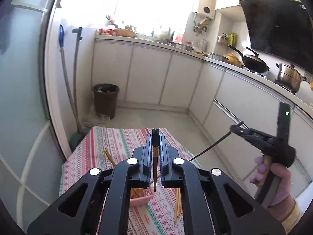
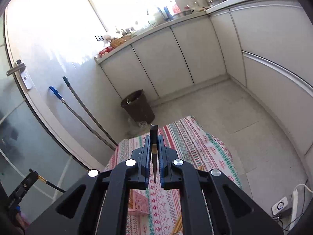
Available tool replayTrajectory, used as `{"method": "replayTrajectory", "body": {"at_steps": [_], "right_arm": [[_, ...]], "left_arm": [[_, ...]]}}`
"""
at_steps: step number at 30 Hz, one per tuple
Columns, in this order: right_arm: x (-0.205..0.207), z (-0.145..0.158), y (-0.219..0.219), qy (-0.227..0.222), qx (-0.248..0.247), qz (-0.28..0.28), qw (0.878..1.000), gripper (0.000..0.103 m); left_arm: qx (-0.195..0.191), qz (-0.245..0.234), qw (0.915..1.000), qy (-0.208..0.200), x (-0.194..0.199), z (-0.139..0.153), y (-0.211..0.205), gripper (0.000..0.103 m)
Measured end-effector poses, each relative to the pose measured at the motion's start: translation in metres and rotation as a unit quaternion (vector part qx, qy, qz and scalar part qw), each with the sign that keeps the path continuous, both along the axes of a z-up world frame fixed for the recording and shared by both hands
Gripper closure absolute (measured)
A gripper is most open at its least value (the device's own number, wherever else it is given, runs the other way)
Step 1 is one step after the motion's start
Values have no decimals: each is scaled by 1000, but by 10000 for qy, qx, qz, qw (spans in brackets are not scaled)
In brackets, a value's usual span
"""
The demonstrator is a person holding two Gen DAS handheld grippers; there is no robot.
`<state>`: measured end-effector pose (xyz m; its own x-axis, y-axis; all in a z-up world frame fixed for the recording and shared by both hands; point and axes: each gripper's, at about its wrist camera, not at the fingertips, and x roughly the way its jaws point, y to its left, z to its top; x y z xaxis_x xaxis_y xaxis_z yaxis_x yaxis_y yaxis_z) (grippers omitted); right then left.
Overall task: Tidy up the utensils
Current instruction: 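Carry the held chopsticks upright toward the pink holder with both tools, then lower the chopsticks into the pink holder and open both tools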
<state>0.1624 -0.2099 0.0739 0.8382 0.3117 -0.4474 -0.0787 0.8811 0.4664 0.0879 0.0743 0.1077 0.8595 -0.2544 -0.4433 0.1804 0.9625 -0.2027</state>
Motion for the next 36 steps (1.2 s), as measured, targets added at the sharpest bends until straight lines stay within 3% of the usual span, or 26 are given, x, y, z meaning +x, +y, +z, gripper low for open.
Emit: {"method": "replayTrajectory", "body": {"at_steps": [4, 10, 14, 17, 25, 26, 36], "right_arm": [[-5, 24, 10, -227, 112, 255, 9994, 96], [-10, 42, 21, -478, 271, 582, 9968, 96], [-8, 41, 34, -439, 296, 758, 9957, 96], [-4, 36, 51, -366, 168, 906, 9951, 96], [4, 16, 94, -192, -275, 1060, 9938, 96], [5, 13, 98, -165, -323, 1081, 9935, 96], [30, -34, 143, 379, -632, 1236, 9896, 95]], "left_arm": [[63, 176, 9998, 26, 9, -4, 5, 97], [116, 352, 9990, 264, 33, -34, 9, 97], [-95, 413, 9967, 687, 50, -61, 18, 95], [-348, 624, 9934, 894, 55, -68, 33, 83], [-386, 1308, 9898, 409, 35, -48, 61, 74], [-384, 1339, 9895, 382, 33, -46, 62, 69], [-397, 1414, 9878, 527, 31, -50, 69, 68]]}}
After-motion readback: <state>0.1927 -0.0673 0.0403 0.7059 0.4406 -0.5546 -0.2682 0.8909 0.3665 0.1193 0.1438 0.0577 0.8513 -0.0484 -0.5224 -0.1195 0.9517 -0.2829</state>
